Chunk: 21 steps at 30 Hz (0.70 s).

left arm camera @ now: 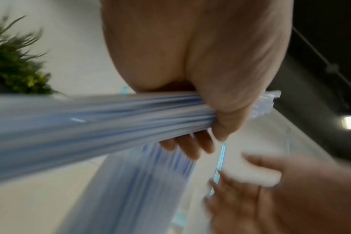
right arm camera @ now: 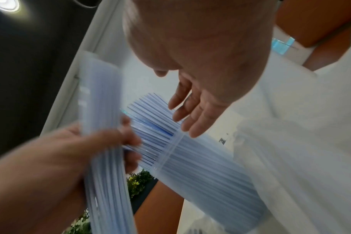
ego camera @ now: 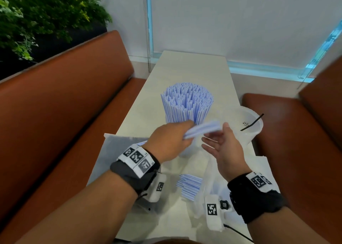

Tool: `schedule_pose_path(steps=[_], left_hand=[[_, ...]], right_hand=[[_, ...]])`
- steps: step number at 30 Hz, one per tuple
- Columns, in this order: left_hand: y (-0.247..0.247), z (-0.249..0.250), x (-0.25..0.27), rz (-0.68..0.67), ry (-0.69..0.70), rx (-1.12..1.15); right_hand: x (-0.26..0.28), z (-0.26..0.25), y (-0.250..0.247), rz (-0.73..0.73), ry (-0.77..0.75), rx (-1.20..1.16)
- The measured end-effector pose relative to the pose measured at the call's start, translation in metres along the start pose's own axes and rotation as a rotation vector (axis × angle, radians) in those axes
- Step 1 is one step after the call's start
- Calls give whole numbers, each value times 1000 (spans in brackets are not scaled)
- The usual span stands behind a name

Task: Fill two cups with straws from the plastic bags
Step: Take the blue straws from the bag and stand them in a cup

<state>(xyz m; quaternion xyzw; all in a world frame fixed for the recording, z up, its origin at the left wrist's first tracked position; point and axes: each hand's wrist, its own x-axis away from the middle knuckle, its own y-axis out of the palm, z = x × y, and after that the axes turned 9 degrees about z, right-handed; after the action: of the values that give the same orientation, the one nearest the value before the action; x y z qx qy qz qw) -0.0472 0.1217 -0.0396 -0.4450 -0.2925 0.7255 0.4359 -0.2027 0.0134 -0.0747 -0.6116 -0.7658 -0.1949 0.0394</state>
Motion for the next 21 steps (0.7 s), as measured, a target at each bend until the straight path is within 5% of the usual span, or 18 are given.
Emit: schedule_pose_path(steps=[4, 7, 17, 21], left_hand=[[-29, 37, -11, 290, -157, 892], [-34, 50, -23, 490, -209, 1206], [-15, 52, -29, 563, -337, 1370], [-15, 48, -30, 562, -378, 1356]], right_hand=[[8, 7, 9, -64, 225, -28], [16, 4, 16, -97, 318, -119], [18, 2, 16, -219, 327, -179], [21, 7, 19, -286, 62, 13]])
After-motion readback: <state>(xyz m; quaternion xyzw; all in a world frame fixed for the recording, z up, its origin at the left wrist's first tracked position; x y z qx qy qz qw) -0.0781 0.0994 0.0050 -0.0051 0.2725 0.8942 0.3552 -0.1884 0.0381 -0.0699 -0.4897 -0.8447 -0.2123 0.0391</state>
